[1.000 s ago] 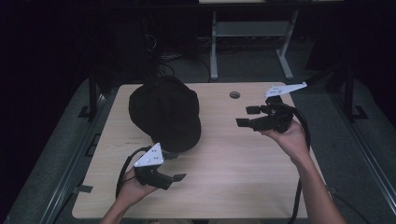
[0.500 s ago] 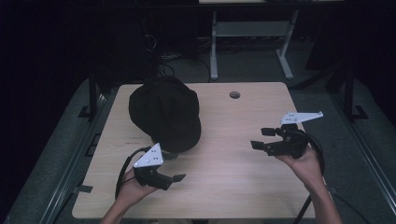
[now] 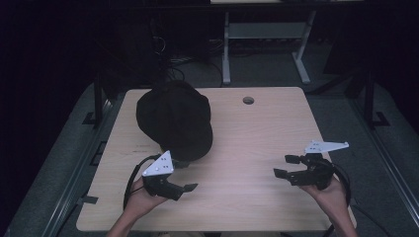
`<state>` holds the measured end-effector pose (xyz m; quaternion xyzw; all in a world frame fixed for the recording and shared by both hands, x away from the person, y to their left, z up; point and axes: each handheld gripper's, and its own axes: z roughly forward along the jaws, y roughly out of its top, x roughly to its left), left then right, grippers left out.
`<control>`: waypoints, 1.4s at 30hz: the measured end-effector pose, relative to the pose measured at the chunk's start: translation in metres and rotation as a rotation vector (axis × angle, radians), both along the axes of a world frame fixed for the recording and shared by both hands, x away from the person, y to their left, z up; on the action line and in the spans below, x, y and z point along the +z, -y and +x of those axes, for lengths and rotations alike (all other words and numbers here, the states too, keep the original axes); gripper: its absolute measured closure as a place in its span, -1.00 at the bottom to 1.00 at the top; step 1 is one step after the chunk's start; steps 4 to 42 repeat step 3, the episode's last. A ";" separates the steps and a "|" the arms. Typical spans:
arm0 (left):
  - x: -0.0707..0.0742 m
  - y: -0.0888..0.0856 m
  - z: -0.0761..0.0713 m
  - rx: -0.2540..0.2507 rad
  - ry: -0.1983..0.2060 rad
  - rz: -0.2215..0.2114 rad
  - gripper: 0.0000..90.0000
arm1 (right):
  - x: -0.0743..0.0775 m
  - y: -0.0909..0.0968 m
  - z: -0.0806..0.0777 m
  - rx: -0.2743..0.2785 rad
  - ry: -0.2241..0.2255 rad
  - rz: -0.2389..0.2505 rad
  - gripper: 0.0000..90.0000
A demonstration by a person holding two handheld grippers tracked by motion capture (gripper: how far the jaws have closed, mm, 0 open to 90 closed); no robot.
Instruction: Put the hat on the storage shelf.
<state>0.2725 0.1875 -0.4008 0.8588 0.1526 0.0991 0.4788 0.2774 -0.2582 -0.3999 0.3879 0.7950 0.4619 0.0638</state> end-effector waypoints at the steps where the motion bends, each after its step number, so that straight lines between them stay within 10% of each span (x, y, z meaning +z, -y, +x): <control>1: 0.000 0.000 0.000 -0.001 -0.001 -0.001 -0.42 | -0.002 0.000 -0.003 -0.001 0.003 0.003 -0.48; 42: 0.001 0.000 0.000 0.001 -0.001 -0.003 -0.43 | -0.005 0.000 -0.008 -0.005 0.011 -0.003 -0.49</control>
